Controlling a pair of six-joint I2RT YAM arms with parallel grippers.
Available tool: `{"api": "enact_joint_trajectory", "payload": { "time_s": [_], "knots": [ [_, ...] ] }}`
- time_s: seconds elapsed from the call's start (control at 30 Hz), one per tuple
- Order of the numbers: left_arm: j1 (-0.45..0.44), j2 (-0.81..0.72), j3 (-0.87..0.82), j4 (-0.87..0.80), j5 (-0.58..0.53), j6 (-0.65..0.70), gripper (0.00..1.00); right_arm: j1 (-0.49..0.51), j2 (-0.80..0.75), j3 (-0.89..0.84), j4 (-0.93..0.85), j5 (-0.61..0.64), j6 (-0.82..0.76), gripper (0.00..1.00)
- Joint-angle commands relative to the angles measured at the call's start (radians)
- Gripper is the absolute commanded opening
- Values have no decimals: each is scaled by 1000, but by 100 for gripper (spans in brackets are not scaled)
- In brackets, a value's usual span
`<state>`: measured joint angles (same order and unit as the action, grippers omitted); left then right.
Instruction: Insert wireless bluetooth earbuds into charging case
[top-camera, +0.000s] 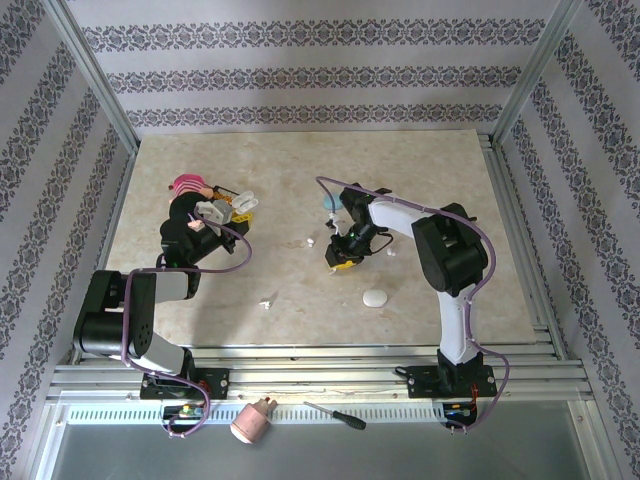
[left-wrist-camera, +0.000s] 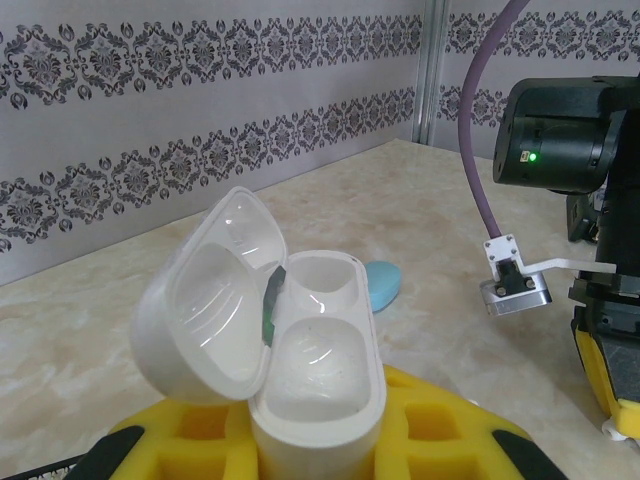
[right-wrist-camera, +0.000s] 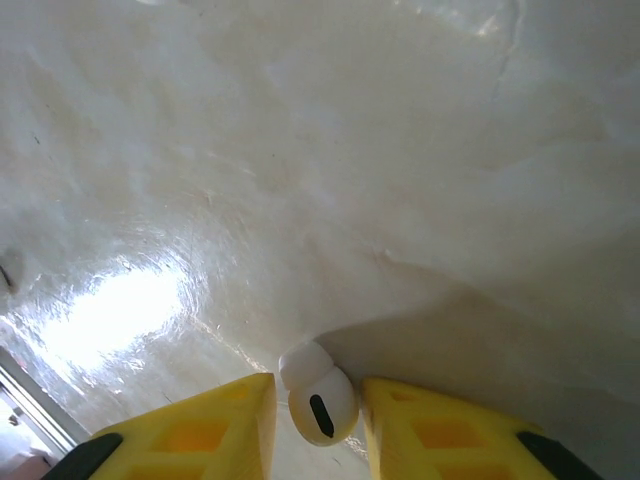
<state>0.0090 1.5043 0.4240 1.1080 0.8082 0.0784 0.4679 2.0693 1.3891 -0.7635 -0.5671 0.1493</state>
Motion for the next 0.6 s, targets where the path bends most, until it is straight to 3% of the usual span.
{"api": "enact_joint_trajectory", "payload": {
  "time_s": [0.0,0.3,0.57],
  "knots": [
    [16,-6,-6,28,25,4,4,2,-6,-27,56,-17,25,28],
    [16,-4,-3,29,30,3,4,0,-33,-37,65,26,16,22],
    [2,13,13,30,64,-8,4,14,-175,-78,106,205,-56,19]
  ]
}}
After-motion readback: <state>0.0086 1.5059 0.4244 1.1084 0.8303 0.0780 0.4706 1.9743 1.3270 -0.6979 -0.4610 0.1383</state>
